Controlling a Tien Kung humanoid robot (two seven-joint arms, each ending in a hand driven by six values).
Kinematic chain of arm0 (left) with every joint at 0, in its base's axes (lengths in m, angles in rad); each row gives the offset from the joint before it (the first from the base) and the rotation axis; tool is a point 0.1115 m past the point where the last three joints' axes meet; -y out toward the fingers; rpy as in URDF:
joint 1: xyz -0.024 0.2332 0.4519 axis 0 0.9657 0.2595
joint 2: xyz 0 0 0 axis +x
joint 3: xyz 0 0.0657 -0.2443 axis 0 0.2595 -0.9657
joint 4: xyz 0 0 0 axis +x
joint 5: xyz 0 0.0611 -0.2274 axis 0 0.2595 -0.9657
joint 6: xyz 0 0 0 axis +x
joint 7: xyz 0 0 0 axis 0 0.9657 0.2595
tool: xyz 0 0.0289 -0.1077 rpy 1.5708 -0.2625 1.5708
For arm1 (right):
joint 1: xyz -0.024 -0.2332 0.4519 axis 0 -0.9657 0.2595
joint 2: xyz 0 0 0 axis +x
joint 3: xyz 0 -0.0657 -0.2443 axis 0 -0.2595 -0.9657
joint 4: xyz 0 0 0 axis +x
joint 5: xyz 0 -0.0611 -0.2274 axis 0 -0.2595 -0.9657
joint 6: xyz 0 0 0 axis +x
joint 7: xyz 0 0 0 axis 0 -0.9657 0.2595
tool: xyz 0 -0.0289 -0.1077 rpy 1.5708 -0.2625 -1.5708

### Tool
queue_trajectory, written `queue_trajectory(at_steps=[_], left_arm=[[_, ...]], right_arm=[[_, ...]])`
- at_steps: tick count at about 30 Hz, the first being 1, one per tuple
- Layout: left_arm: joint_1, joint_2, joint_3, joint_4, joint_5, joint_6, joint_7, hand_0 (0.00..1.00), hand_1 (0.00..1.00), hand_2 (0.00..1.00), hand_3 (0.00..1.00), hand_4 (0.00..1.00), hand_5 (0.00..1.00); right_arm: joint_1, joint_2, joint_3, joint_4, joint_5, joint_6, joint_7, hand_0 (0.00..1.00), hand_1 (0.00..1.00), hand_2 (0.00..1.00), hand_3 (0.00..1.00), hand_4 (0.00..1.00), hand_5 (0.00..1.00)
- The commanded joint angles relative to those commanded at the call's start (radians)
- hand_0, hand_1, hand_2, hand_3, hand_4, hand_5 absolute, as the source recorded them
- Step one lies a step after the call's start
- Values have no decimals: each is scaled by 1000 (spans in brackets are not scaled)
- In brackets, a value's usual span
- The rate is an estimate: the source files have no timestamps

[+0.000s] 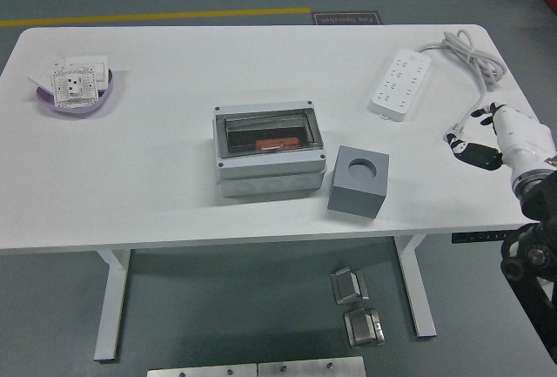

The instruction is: Pick up the cylinder from the cube,place it in the box,flap close box

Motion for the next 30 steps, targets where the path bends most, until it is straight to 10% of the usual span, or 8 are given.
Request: queue_trajectory(at_steps=[11, 23, 30], left_arm=[[-5, -11, 8, 0, -16, 2, 2, 671, 679, 571, 661, 447, 47], [-9, -20, -16, 0, 7, 2, -3, 671, 680, 573, 665, 464, 55], [-15, -24, -22, 0, 3, 3, -7, 671, 680, 574, 667, 472, 60]], right_arm=[[3, 18, -1, -35, -7, -173, 100, 837, 717, 749, 758, 719, 478], [63, 54, -12, -201, 307, -490, 461, 805, 707, 737, 734, 689, 506], [52, 66, 5, -232, 560, -581, 689, 769, 731, 775, 774, 699, 486]])
